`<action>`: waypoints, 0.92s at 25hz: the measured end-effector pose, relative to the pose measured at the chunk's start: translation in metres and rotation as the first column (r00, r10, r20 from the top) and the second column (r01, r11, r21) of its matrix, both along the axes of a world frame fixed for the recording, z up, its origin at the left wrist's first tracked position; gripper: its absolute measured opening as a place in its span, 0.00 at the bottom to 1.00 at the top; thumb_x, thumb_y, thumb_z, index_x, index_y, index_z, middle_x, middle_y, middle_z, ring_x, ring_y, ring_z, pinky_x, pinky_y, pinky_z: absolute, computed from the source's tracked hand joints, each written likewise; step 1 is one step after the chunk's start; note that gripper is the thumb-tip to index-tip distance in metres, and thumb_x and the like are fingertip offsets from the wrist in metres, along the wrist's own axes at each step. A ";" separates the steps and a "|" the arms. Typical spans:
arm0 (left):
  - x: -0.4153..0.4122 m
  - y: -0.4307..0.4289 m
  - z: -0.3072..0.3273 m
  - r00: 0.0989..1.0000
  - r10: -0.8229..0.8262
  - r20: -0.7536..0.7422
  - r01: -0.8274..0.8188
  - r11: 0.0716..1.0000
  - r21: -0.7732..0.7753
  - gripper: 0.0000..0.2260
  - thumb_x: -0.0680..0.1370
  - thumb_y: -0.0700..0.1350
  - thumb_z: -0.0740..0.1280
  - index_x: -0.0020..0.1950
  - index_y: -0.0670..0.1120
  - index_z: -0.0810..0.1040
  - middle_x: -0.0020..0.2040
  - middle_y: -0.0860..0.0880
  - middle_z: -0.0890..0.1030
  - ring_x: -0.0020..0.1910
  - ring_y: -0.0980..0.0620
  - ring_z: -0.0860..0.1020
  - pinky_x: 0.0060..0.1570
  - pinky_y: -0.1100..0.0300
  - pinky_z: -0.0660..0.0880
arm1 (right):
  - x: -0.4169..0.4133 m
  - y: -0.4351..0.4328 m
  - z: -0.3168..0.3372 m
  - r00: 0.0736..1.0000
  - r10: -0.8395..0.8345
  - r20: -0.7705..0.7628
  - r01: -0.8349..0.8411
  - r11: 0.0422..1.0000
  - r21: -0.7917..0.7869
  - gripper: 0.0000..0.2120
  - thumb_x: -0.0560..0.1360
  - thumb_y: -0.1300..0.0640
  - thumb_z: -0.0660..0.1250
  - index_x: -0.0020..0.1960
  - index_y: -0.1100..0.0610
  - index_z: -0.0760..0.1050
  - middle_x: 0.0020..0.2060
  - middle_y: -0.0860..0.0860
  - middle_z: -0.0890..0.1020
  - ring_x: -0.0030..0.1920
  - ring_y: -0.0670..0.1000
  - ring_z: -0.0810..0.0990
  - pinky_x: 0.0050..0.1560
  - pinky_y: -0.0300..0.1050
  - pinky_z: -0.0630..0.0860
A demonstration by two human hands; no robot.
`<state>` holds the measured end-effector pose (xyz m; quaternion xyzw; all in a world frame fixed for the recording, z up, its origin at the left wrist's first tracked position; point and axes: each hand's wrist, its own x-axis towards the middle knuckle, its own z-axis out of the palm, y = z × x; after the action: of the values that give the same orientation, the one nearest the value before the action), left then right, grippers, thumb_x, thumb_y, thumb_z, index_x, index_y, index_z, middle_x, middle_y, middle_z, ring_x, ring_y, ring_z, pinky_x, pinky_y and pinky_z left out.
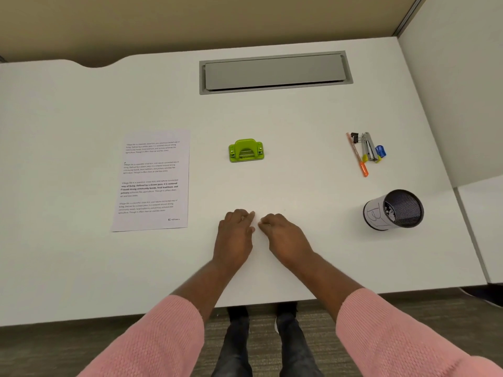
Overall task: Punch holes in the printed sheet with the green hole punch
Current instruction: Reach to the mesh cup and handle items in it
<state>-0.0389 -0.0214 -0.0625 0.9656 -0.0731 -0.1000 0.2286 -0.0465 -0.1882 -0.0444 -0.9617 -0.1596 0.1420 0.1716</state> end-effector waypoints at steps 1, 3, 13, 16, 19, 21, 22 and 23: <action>0.001 0.000 0.000 1.000 0.006 -0.012 -0.006 1.000 -0.010 0.17 0.79 0.42 0.67 0.68 0.45 0.78 0.62 0.48 0.78 0.62 0.47 0.74 0.61 0.55 0.69 | 0.004 0.001 0.002 0.999 0.026 -0.033 -0.028 0.998 -0.048 0.13 0.77 0.66 0.60 0.57 0.59 0.80 0.52 0.52 0.80 0.52 0.54 0.78 0.42 0.51 0.78; 0.002 0.000 0.002 0.999 0.018 -0.033 -0.019 0.999 -0.032 0.17 0.79 0.43 0.67 0.68 0.46 0.77 0.62 0.49 0.79 0.62 0.47 0.74 0.62 0.55 0.68 | 0.014 0.005 0.008 0.995 0.068 -0.067 -0.077 0.987 -0.143 0.12 0.75 0.67 0.58 0.51 0.59 0.79 0.47 0.53 0.78 0.48 0.55 0.77 0.39 0.50 0.74; 0.009 -0.013 0.017 0.995 0.089 -0.055 -0.089 0.996 0.007 0.14 0.81 0.46 0.65 0.64 0.43 0.79 0.58 0.48 0.79 0.58 0.47 0.76 0.49 0.56 0.74 | 0.028 0.011 0.014 0.993 -0.002 -0.115 -0.013 0.991 -0.132 0.12 0.77 0.64 0.59 0.54 0.58 0.81 0.47 0.55 0.80 0.46 0.57 0.80 0.40 0.48 0.71; 0.013 -0.019 0.019 0.996 0.060 -0.059 -0.057 0.996 0.064 0.10 0.82 0.44 0.62 0.57 0.44 0.82 0.52 0.48 0.80 0.53 0.48 0.77 0.43 0.58 0.70 | 0.028 0.002 0.008 0.980 -0.153 -0.128 0.149 0.988 -0.034 0.14 0.77 0.63 0.60 0.56 0.56 0.82 0.50 0.54 0.82 0.48 0.56 0.81 0.49 0.49 0.77; 0.022 -0.022 0.024 0.996 -0.019 -0.091 0.031 0.990 0.135 0.10 0.78 0.38 0.62 0.51 0.44 0.83 0.49 0.47 0.81 0.50 0.46 0.78 0.44 0.54 0.74 | 0.031 -0.013 0.008 0.927 -0.330 -0.180 0.350 0.933 0.089 0.14 0.75 0.63 0.62 0.54 0.55 0.84 0.52 0.51 0.85 0.51 0.54 0.82 0.52 0.45 0.77; 0.027 -0.025 0.026 0.988 -0.122 -0.095 0.142 0.962 0.235 0.11 0.75 0.34 0.61 0.50 0.42 0.81 0.48 0.45 0.80 0.49 0.44 0.78 0.42 0.51 0.75 | 0.031 -0.024 0.008 0.881 -0.415 -0.228 0.454 0.877 0.155 0.14 0.74 0.63 0.62 0.51 0.54 0.85 0.49 0.49 0.86 0.49 0.51 0.83 0.49 0.42 0.77; 0.028 -0.026 0.027 0.982 -0.168 -0.082 0.185 0.943 0.276 0.10 0.73 0.32 0.61 0.49 0.41 0.80 0.47 0.44 0.79 0.47 0.43 0.78 0.39 0.52 0.73 | 0.030 -0.028 0.009 0.848 -0.459 -0.266 0.513 0.837 0.192 0.14 0.73 0.63 0.63 0.49 0.54 0.85 0.47 0.48 0.86 0.47 0.49 0.83 0.47 0.41 0.78; 0.029 -0.027 0.028 0.976 -0.206 -0.072 0.218 0.928 0.303 0.09 0.71 0.31 0.62 0.47 0.40 0.79 0.45 0.43 0.79 0.45 0.42 0.78 0.36 0.52 0.70 | 0.028 -0.030 0.009 0.811 -0.496 -0.310 0.570 0.790 0.227 0.13 0.72 0.63 0.64 0.48 0.53 0.85 0.44 0.46 0.86 0.44 0.47 0.83 0.44 0.39 0.77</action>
<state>-0.0103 -0.0479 -0.0346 0.9737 -0.1561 -0.1532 0.0640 -0.0184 -0.2187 -0.0353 -0.9044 0.1210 0.1729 0.3709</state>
